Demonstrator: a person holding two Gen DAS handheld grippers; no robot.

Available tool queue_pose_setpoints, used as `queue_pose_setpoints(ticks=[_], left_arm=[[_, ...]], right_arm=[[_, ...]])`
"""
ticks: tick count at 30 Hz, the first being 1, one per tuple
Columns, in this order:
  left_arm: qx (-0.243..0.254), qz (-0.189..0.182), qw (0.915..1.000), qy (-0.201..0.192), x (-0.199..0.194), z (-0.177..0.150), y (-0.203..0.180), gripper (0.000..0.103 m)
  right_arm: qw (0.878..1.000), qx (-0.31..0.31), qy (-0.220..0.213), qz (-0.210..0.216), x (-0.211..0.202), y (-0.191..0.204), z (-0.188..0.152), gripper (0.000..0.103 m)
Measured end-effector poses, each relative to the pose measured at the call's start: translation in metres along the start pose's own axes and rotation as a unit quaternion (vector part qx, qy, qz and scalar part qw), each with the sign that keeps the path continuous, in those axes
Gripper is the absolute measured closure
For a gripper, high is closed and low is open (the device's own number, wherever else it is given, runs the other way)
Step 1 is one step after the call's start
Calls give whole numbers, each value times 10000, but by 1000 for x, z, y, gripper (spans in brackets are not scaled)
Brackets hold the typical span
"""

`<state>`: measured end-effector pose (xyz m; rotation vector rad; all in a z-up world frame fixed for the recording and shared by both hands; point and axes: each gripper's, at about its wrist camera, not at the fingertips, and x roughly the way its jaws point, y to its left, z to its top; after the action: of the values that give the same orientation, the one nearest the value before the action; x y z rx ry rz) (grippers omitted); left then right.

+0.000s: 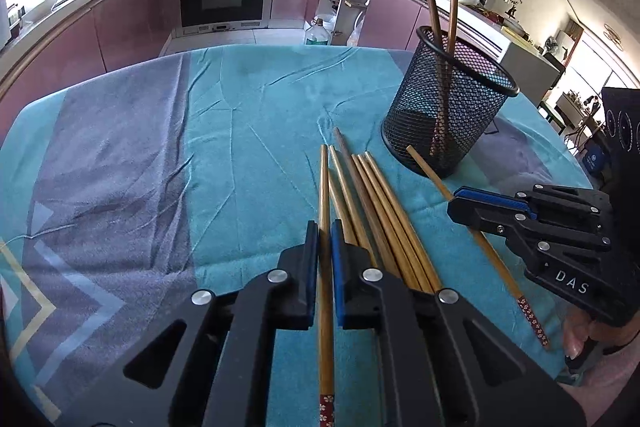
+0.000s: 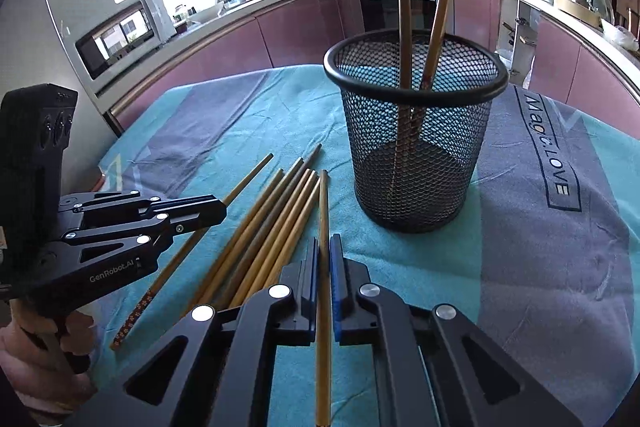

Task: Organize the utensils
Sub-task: 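Raise the chopsticks upright and insert them into the mesh cup with both grippers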

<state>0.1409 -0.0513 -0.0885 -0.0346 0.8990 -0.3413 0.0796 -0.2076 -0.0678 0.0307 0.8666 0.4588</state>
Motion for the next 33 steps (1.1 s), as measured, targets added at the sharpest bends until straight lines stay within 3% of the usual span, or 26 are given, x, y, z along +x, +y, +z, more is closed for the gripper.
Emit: queue_pose_setpoints(ticks=[12, 26, 33], left_arm=[[54, -688, 9964, -502, -64, 10, -3, 96], [56, -1337, 9841, -1171, -140, 22, -5, 96], [68, -1466, 9771, -1542, -165, 33, -10, 96]], right_arm=[[9956, 231, -755, 509, -63, -12, 2, 98], [9867, 300, -1451, 672, -106, -22, 12, 98], [9824, 232, -1728, 668, -122, -24, 21, 98]])
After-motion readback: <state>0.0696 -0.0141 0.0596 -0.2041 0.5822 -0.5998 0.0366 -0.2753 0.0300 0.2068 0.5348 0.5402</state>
